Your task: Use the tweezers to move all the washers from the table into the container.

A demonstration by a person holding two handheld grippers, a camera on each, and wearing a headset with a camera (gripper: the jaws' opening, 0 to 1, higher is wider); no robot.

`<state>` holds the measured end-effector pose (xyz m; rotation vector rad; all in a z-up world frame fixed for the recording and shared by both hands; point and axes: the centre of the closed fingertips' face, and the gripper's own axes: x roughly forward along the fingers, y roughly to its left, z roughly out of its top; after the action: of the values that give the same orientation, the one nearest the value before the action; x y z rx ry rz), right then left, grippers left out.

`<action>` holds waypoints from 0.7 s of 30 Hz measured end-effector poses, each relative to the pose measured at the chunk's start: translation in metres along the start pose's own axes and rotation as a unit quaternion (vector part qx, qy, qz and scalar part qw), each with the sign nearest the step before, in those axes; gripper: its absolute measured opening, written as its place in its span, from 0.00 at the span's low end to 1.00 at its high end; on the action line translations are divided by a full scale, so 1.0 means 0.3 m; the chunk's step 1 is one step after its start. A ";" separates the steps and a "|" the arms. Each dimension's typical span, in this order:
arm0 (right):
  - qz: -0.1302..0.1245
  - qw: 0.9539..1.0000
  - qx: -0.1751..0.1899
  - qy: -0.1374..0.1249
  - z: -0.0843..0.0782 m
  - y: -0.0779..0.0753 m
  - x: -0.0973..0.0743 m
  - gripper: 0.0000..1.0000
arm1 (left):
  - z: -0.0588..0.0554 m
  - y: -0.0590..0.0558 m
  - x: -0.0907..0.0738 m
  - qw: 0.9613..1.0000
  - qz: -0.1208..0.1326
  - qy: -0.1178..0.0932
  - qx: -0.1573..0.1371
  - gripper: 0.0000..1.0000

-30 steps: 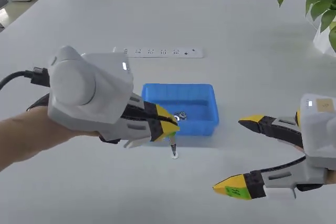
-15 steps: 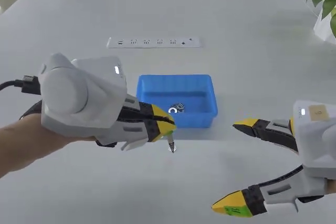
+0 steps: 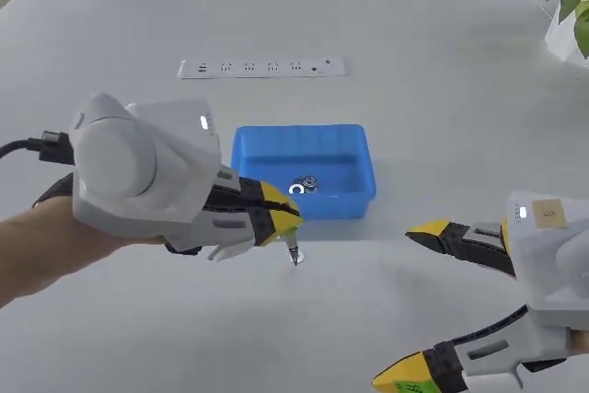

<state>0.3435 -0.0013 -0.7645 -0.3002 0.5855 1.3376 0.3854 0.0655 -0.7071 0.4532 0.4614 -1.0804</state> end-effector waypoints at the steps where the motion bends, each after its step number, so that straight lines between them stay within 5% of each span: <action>1: 0.000 1.000 0.001 0.000 -0.002 0.000 0.000 1.00 | 0.000 0.000 0.000 1.000 0.000 0.000 0.001 0.06; 21: 0.016 1.000 0.000 0.002 0.016 0.011 0.037 0.99 | 0.001 0.002 0.018 1.000 -0.006 0.002 -0.001 0.06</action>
<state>0.3428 0.0111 -0.7665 -0.2958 0.5956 1.3678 0.3880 0.0615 -0.7097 0.4505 0.4691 -1.0904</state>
